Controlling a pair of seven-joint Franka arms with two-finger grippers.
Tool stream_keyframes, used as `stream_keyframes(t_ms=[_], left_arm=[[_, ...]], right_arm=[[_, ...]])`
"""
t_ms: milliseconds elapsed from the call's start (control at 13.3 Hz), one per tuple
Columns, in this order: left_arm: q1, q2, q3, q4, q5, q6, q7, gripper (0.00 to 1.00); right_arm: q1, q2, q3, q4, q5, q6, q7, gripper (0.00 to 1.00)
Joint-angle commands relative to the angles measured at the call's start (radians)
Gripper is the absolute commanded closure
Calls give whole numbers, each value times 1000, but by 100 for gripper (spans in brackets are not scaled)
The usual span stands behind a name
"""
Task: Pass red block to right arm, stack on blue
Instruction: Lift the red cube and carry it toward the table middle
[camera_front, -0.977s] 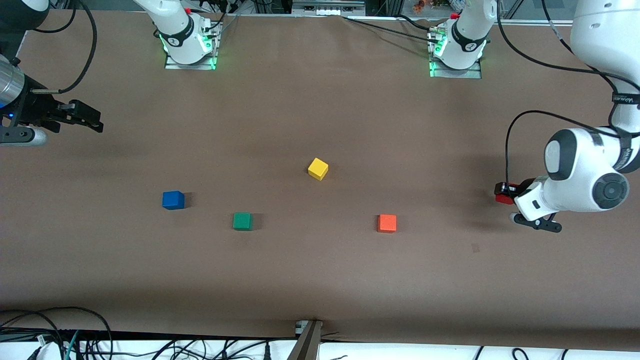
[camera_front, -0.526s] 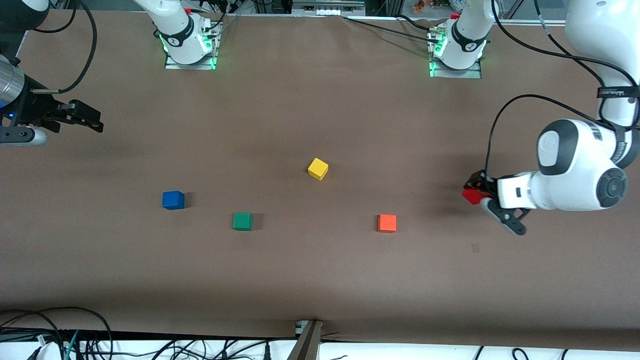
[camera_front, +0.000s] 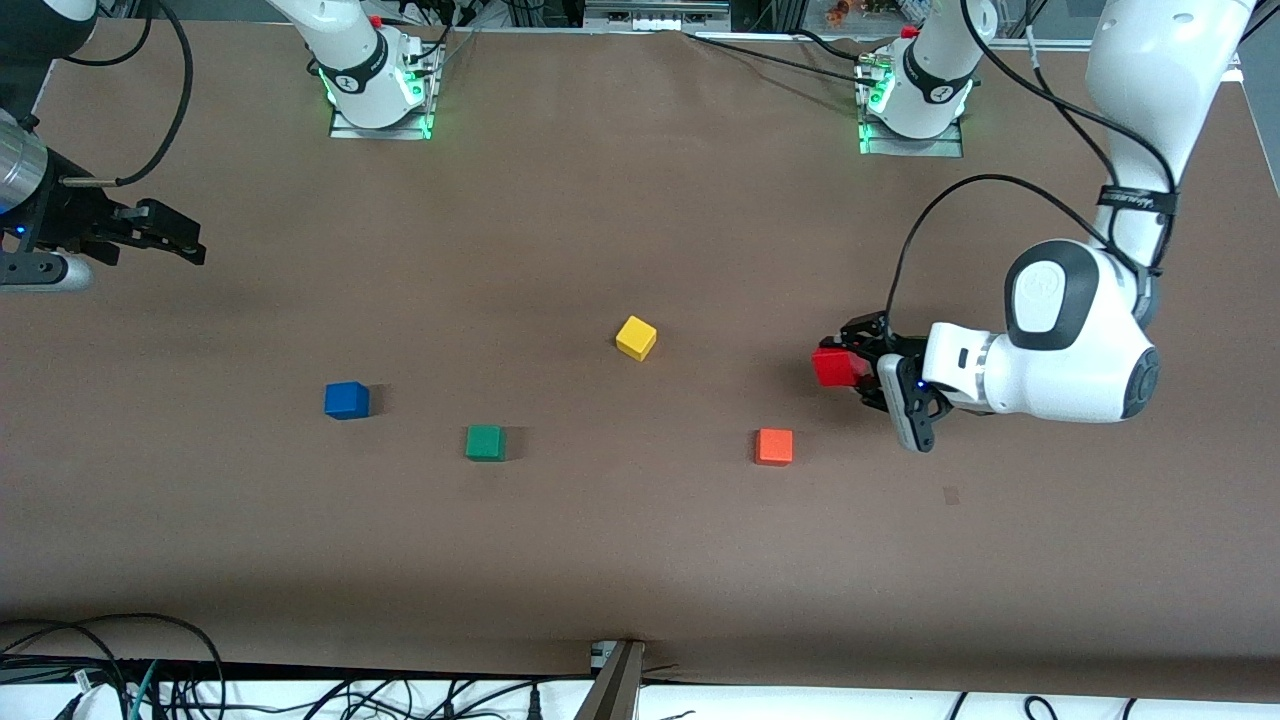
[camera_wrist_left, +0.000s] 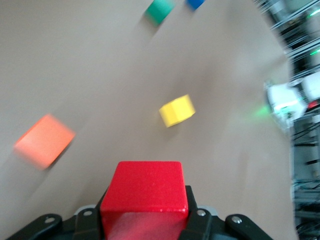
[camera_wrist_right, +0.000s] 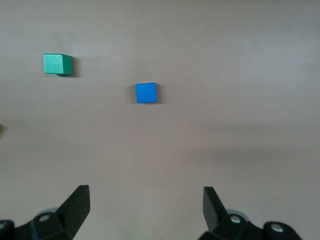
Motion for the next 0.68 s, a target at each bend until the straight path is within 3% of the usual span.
stream_keyframes(t_ms=[0,301,602], left_arm=[[-24,12,-26,18,-147,25,175,100],[-120,28,-57,22,-384,114,376,100],[-203,29,-56,58,-567,145,570,100]], right_arm=[[-11,1,1,16,2,-12,-16,0],[-6,3,1,16,2,-15,-10,0],[-5,81,1,15,0,-42,-18,0]])
